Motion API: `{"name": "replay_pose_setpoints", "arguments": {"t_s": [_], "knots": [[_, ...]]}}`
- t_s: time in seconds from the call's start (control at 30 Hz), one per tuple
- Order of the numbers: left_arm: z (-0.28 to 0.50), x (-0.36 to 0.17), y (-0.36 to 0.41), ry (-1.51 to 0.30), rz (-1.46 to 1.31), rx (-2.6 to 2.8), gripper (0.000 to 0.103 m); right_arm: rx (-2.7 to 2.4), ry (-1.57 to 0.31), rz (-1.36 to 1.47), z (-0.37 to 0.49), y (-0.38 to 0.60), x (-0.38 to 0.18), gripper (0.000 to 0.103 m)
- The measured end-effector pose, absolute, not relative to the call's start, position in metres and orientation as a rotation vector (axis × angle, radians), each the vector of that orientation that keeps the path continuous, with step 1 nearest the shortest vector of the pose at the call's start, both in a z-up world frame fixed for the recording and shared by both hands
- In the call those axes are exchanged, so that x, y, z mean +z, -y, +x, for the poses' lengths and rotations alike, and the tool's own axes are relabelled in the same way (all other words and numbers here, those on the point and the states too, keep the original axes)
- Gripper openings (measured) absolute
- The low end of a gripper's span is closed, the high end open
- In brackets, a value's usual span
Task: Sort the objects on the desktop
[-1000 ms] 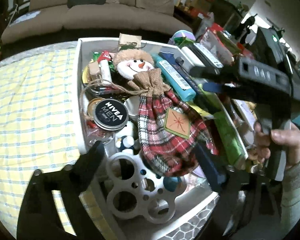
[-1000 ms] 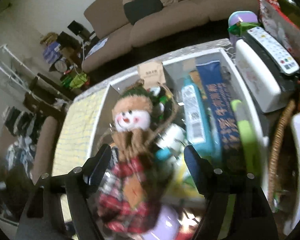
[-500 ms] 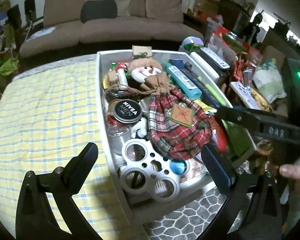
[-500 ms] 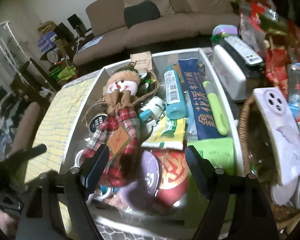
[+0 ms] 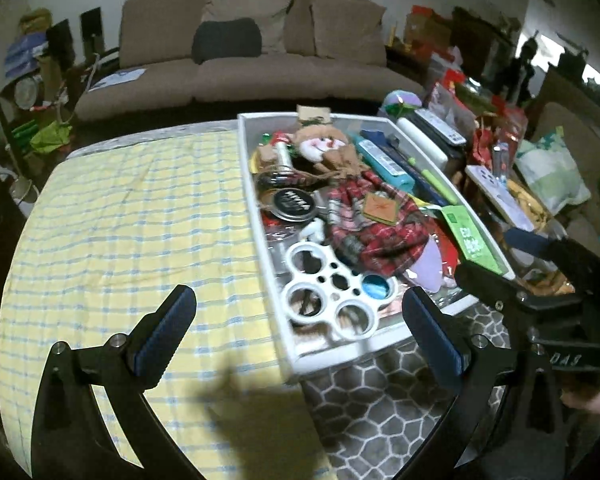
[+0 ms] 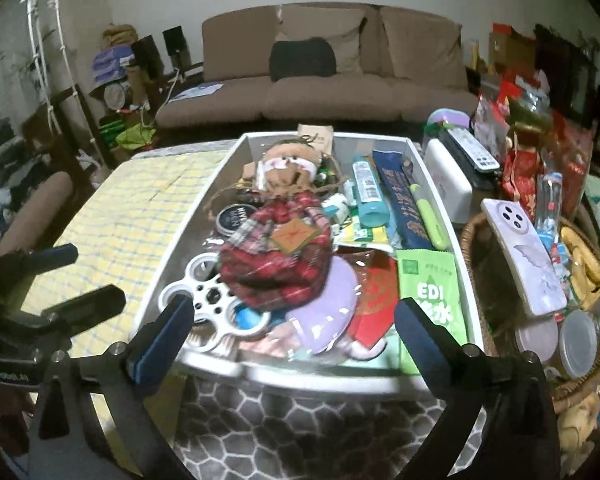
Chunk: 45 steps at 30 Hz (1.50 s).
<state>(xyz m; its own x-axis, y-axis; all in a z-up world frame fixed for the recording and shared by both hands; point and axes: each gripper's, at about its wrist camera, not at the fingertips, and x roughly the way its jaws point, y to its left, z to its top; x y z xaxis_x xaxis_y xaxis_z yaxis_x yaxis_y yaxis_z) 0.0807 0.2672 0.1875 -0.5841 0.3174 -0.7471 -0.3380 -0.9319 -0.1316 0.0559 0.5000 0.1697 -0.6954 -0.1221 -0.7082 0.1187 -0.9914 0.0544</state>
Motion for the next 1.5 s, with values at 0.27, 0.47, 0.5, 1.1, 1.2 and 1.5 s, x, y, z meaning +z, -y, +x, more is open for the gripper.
{"name": "replay_pose_setpoints", "arguments": {"t_s": [0.27, 0.47, 0.5, 1.1, 1.2, 1.5], "knots": [[0.094, 0.185, -0.196, 0.001, -1.162, 2.612, 0.103, -2.723, 0.069, 1.171, 0.071, -0.447, 0.156, 0.103], [0.095, 0.162, -0.122, 0.052, -1.197, 2.698, 0.103, -2.647, 0.138, 1.128, 0.077, -0.388, 0.143, 0.103], [0.095, 0.156, -0.111, 0.051, -1.210, 2.712, 0.103, -2.640, 0.128, 1.118, 0.078, -0.374, 0.140, 0.103], [0.051, 0.048, -0.002, 0.096, -1.389, 2.757, 0.103, -2.583, 0.051, 1.268, 0.029, -0.248, 0.034, 0.103], [0.045, 0.036, 0.002, 0.111, -1.412, 2.738, 0.103, -2.596, 0.046, 1.309, 0.020, -0.243, 0.016, 0.103], [0.037, 0.006, -0.006, -0.003, -1.473, 2.711, 0.103, -2.660, -0.007, 1.329, 0.007, -0.233, -0.009, 0.103]]}}
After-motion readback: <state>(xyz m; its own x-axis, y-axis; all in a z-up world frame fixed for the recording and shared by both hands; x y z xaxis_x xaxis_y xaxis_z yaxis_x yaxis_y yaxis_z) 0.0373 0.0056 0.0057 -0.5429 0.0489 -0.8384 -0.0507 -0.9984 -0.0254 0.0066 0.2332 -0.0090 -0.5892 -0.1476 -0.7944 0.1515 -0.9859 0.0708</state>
